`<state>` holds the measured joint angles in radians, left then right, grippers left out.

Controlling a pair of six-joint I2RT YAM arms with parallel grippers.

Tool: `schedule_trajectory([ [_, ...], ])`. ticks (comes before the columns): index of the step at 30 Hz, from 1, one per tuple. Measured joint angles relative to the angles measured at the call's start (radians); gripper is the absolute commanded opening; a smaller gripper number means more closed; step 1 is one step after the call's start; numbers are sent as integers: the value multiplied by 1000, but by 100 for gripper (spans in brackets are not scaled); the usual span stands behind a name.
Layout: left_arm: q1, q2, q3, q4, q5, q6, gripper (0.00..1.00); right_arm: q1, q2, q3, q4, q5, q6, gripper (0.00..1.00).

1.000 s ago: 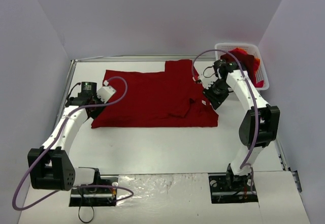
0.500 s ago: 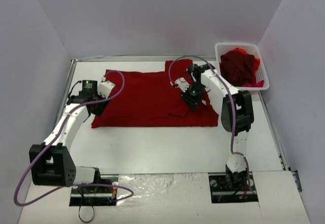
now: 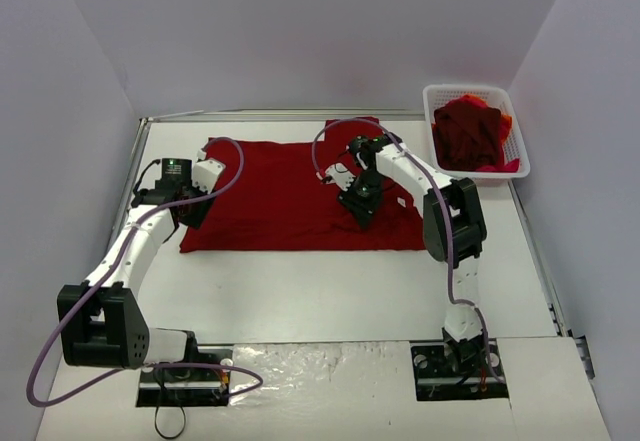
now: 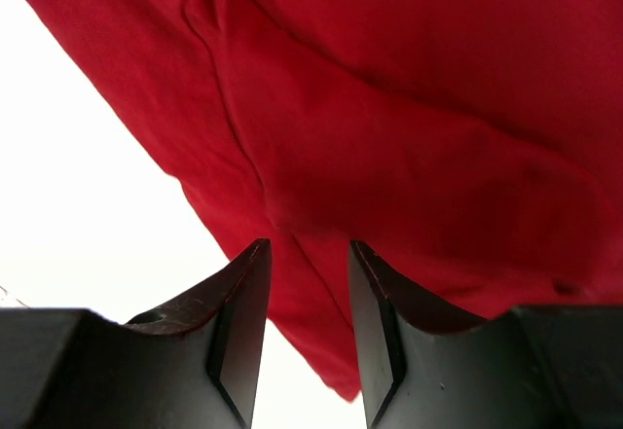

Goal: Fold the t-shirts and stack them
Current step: Fold the flattened tshirt in 1/3 of the way

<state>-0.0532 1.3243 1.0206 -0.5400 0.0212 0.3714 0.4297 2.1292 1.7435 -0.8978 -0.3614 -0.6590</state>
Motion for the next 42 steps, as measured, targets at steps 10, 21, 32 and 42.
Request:
schedule_trajectory([
  [10,0,0,-4,8,0,-9,44,31,74,1,7,-5,0,38],
  [21,0,0,-34,22,-3,-9,45,42,89,1,24,11,9,10],
  [32,0,0,-34,23,-2,-9,45,48,85,60,25,55,32,3],
  [42,0,0,-37,26,-3,-9,45,71,85,130,28,77,42,0],
])
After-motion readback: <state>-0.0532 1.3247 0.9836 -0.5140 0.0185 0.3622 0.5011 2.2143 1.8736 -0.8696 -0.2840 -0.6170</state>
